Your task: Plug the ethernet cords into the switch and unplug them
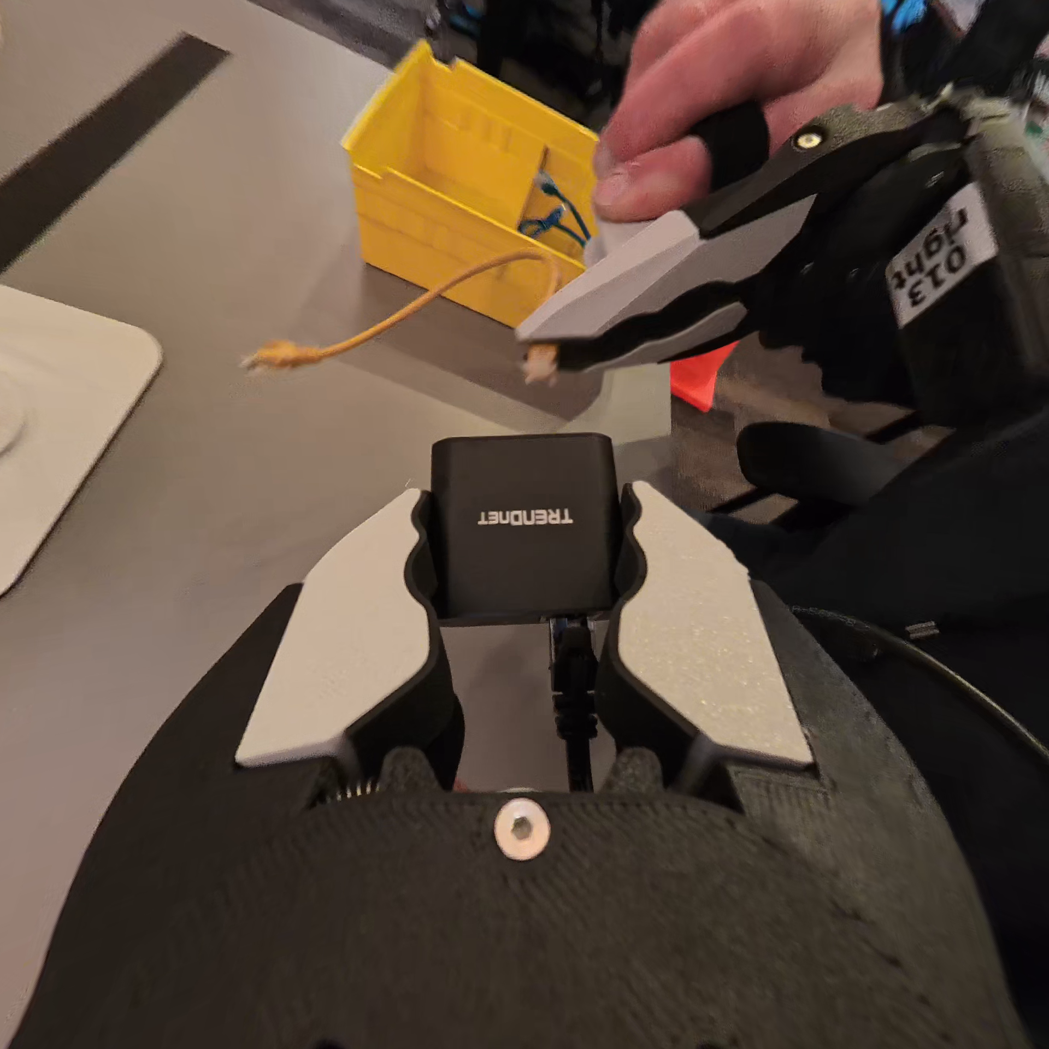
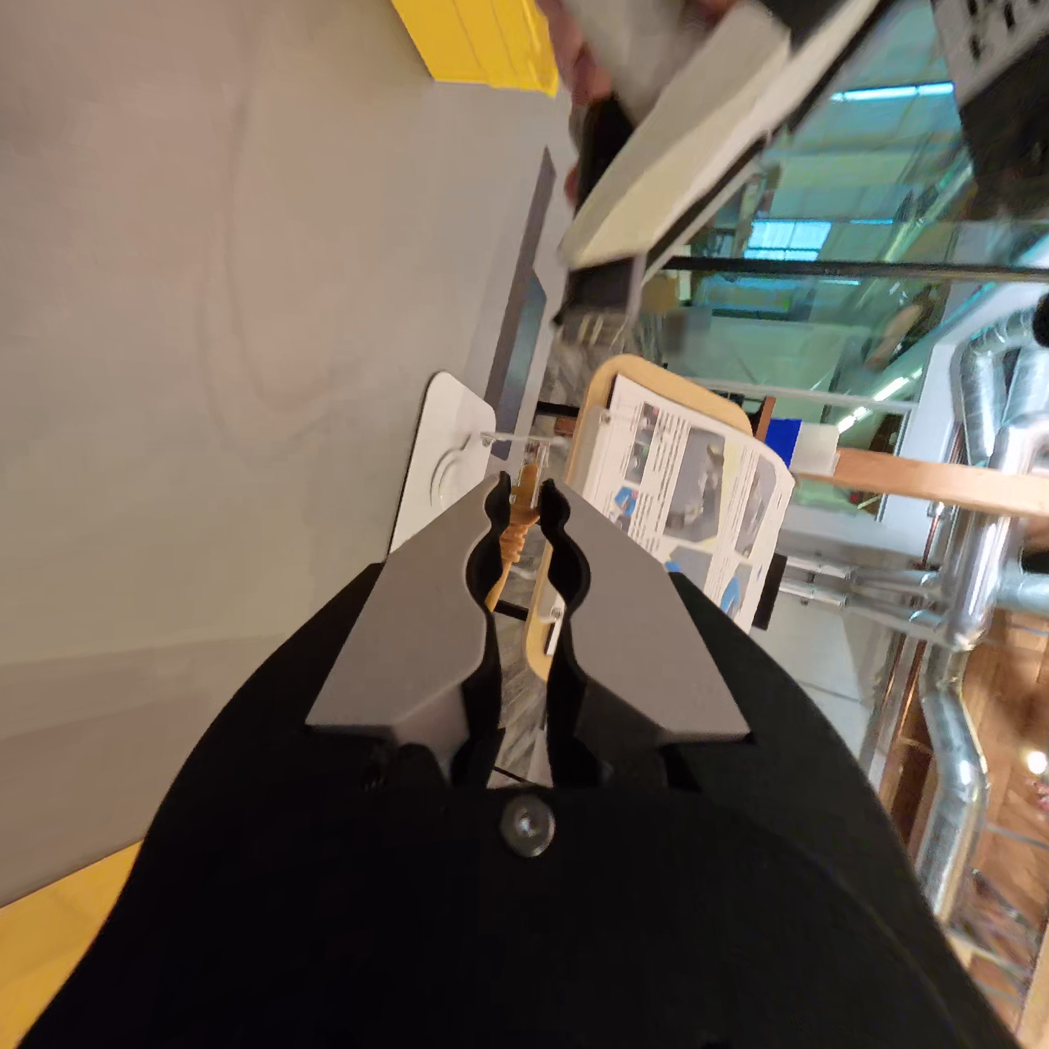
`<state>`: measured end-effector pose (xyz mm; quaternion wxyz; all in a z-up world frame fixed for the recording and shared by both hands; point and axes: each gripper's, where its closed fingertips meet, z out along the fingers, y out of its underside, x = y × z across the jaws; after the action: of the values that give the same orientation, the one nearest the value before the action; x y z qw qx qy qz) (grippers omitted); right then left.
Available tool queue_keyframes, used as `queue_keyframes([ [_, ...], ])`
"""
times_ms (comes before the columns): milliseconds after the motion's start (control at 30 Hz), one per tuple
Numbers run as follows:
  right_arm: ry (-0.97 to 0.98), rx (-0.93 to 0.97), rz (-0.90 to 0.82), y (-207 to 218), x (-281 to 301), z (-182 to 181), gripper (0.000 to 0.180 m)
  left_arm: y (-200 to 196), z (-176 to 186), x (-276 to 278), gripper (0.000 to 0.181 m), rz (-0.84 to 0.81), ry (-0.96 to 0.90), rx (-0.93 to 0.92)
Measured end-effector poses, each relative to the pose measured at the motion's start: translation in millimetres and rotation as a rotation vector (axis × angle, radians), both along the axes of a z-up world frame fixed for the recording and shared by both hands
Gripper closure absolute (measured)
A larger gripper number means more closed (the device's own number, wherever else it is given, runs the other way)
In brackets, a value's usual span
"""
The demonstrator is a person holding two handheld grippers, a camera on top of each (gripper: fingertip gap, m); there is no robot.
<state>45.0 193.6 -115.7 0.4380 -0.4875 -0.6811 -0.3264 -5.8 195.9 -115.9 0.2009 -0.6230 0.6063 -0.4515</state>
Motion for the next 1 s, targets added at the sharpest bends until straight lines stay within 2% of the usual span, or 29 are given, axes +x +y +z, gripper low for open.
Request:
queue_keyframes([
  [100, 0.041, -0.013, -0.040, -1.5, 17.7, 2.0, 0.171, 14.1, -6.4, -13.6, 0.119, 0.017, 0.042, 0.105],
  [167, 0.095, 0.013, -0.060, -1.1, 24.6, 15.9, 0.171, 13.0, -8.4, -16.5, 0.119, 0.047, 0.071, 0.137],
  [233, 0.136, 0.051, -0.079, -3.0, 33.7, 32.3, 0.170, 19.2, -8.4, -22.5, 0.119, 0.091, 0.102, 0.248],
  [333, 0.205, 0.102, -0.115, -4.9, 49.8, 54.9, 0.170, 16.0, 7.8, -25.6, 0.119, 0.129, 0.026, 0.249],
  [400, 0.237, 0.127, -0.147, -6.4, 63.9, 65.8, 0.170, 20.3, 7.9, -33.2, 0.119, 0.164, 0.049, 0.312],
  [667, 0.352, 0.224, -0.265, -39.1, 116.3, 106.0, 0.170, 21.7, 12.2, -52.2, 0.119, 0.205, 0.051, 0.340],
  [1000, 0.414, 0.317, -0.435, -85.8, 178.9, 132.4, 0.170, 14.3, 10.4, -50.0, 0.119, 0.205, 0.026, 0.338],
])
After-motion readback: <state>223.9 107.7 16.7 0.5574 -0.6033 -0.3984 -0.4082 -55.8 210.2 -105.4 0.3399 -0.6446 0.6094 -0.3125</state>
